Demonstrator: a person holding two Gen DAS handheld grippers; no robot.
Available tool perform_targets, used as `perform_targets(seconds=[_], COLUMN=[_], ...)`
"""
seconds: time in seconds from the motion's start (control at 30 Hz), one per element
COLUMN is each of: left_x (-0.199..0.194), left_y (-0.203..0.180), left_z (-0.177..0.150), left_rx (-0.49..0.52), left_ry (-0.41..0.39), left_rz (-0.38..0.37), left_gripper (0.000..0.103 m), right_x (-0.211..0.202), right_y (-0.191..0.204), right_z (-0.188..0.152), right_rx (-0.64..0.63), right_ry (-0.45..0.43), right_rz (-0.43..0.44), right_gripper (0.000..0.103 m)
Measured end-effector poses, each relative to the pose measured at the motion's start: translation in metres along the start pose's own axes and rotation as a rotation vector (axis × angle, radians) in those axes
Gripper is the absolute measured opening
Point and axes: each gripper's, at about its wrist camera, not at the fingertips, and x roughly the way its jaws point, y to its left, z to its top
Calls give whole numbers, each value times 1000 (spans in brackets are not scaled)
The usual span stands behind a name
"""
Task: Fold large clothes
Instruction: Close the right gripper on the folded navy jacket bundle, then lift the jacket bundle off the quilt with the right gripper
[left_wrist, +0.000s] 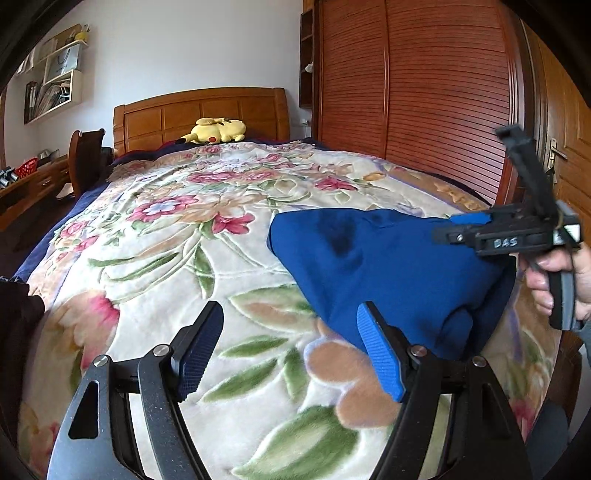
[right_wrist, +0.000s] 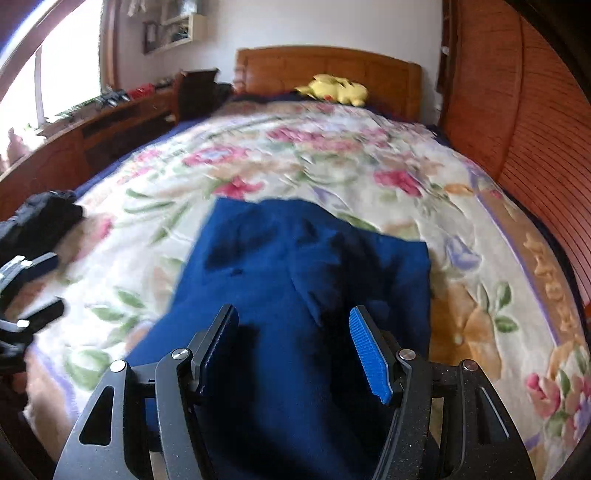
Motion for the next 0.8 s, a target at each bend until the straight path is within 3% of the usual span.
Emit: perform_targets(seconds=[0.23, 0.3, 0.37, 0.47, 0.63, 0.8], left_x=[-6, -8, -10, -11, -12, -14], left_y=[17, 21, 23, 24, 23, 21], left_z=[-6, -6, -6, -6, -8, -6], left_rx=[-18, -31, -38, -45, -39, -35], left_ry=[12, 11, 2, -3, -4, -15], left_rz=[18, 17, 17, 18, 13, -1], left_gripper=[76, 76, 76, 76, 76, 76], right_x=[22, 20, 17, 9, -36, -67], right_y=[-13, -12, -14, -9, 1, -39], right_z=[2, 6, 6, 5, 4, 0], right_rx=[27, 23, 20, -23, -116, -75], right_ry=[72, 75, 68, 37, -82, -105], right_rz=[36, 64, 67, 68, 0, -90], right_gripper=[62, 51, 32, 16, 13, 12])
